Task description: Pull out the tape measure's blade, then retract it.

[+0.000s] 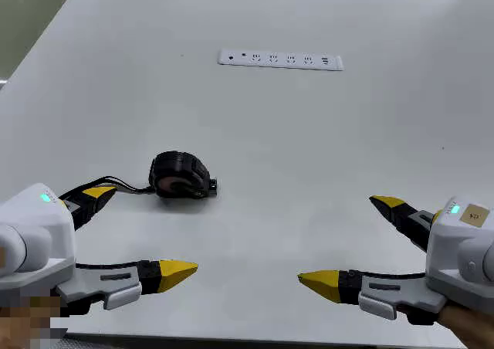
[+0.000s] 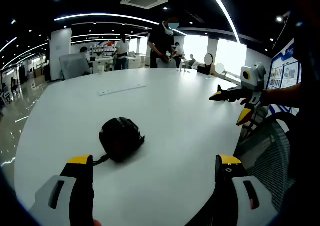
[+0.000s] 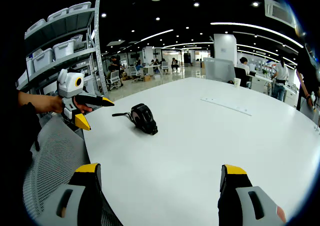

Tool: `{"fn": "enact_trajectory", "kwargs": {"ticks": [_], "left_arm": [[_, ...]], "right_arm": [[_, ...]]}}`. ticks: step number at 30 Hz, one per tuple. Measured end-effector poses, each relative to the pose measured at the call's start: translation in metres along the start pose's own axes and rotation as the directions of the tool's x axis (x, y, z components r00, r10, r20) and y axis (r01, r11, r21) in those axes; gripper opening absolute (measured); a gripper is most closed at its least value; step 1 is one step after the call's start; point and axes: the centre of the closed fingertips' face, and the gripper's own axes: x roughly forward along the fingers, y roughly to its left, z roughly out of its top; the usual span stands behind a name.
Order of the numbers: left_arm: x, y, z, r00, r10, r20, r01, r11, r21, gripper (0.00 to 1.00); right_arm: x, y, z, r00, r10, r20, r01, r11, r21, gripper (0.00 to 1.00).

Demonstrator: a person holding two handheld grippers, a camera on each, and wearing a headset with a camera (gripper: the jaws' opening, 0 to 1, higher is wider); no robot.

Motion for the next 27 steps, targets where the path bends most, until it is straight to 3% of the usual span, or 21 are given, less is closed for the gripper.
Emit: {"fn": "enact_trajectory", "kwargs": {"ticks": [27], "left_arm": [[0.0003, 0.0029, 0.0002, 1.0, -0.002, -0.001, 0.002, 1.0, 0.007, 0.99]], "right_arm": [[0.0009, -0.0015, 0.0009, 1.0, 0.0, -0.001, 0.0, 1.0, -0.01, 0.99]]}}
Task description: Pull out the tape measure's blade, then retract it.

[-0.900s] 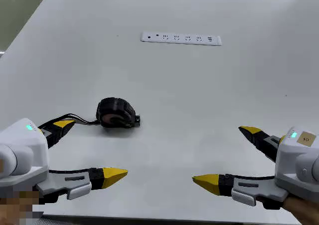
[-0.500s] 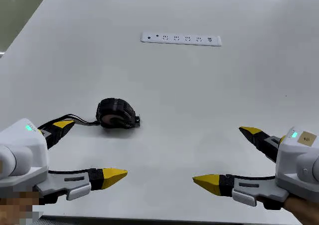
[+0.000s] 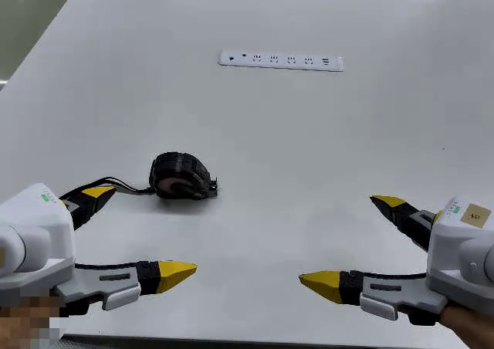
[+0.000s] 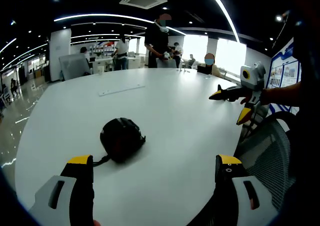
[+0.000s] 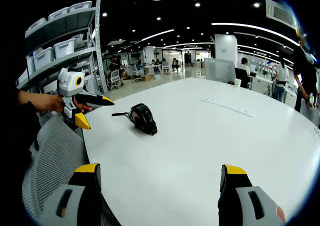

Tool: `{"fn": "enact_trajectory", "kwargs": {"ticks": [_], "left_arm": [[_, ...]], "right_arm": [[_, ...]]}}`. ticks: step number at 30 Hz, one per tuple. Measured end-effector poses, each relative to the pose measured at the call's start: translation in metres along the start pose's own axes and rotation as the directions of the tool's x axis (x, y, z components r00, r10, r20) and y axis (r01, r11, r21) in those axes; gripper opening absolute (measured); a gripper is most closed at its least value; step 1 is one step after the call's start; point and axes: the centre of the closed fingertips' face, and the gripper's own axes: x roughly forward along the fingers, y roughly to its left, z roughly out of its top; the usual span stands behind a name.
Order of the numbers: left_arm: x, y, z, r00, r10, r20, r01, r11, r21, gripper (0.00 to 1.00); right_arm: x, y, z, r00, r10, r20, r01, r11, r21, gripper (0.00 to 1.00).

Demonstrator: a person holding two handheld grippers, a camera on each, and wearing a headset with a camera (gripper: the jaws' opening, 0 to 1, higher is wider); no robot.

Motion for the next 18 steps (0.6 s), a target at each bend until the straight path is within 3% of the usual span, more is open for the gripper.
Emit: {"fn": "enact_trajectory", "kwargs": {"ticks": [18], "left_arm": [[0.0051, 0.0086, 0.0003, 0.9997, -0.011, -0.022, 0.012, 1.0, 0.014, 0.99]], "right_arm": [[0.0091, -0.0031, -0.0013, 0.9994, 0.022, -0.028, -0.022, 1.0, -0.006, 0.99]]}}
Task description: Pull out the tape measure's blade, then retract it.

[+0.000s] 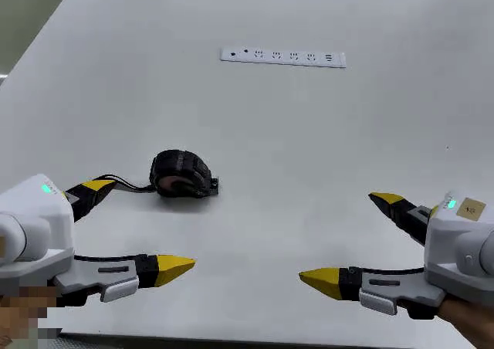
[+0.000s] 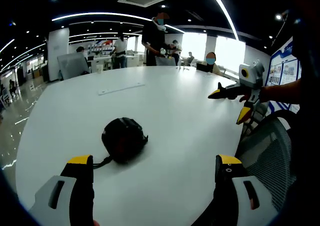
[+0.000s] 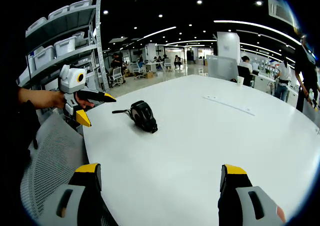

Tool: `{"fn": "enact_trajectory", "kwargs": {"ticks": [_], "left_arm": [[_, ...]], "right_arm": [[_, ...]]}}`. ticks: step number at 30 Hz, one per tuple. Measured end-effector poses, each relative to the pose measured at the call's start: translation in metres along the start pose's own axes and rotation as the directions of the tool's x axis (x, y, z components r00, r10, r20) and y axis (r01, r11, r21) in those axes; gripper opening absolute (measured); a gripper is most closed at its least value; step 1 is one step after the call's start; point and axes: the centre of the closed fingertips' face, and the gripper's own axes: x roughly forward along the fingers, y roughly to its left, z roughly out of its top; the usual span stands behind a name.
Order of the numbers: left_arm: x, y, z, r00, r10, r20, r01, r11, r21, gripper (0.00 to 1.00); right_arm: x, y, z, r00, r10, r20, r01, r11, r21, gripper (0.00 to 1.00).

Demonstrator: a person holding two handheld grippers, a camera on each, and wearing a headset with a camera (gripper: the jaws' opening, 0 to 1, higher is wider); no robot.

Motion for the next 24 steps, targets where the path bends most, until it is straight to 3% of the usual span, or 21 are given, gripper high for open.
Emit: {"fn": "enact_trajectory", "kwargs": {"ticks": [24], "left_arm": [[0.014, 0.022, 0.002, 0.9984, -0.03, -0.048, 0.032, 0.999, 0.041, 0.99]], "right_arm": [[0.023, -0.015, 0.004, 0.998, 0.044, -0.045, -0.047, 0.997, -0.056, 0.99]]}}
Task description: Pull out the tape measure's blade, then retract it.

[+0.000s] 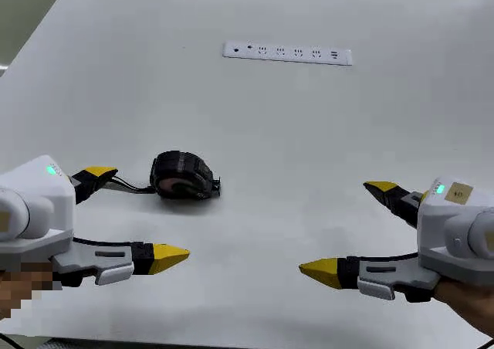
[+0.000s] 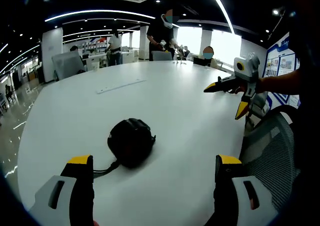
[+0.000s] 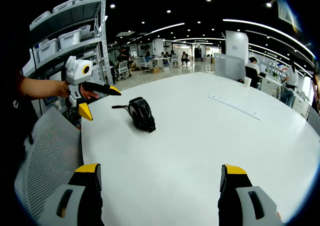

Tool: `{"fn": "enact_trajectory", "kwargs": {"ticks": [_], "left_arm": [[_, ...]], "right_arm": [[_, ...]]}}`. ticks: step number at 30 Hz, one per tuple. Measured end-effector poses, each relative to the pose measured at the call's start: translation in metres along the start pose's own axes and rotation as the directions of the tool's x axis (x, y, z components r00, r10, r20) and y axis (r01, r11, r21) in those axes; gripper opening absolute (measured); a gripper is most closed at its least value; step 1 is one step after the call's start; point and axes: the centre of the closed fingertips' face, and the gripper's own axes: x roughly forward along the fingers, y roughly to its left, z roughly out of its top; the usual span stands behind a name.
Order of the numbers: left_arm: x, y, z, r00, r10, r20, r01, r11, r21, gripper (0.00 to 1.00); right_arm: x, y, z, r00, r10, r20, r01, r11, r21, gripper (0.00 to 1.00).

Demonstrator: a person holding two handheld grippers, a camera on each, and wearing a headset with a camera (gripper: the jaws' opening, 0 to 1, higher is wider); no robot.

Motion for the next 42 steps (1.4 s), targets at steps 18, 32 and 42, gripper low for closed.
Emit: {"fn": "enact_trajectory", "kwargs": {"ticks": [18, 32, 42], "left_arm": [[0.012, 0.02, 0.006, 0.9996, -0.02, -0.022, 0.02, 1.0, 0.024, 0.99], [0.023, 0.031, 0.008, 0.9956, -0.073, -0.059, 0.077, 0.994, 0.076, 0.93], [0.031, 0.033, 0.011, 0.9891, -0.112, -0.095, 0.126, 0.981, 0.145, 0.85]], "right_arm": [[0.024, -0.012, 0.009, 0.9964, 0.08, -0.03, -0.082, 0.993, -0.086, 0.96], [0.046, -0.009, 0.013, 0.983, 0.169, -0.072, -0.179, 0.969, -0.171, 0.92], [0.061, -0.007, 0.02, 0.9704, 0.221, -0.096, -0.238, 0.943, -0.233, 0.87]]}}
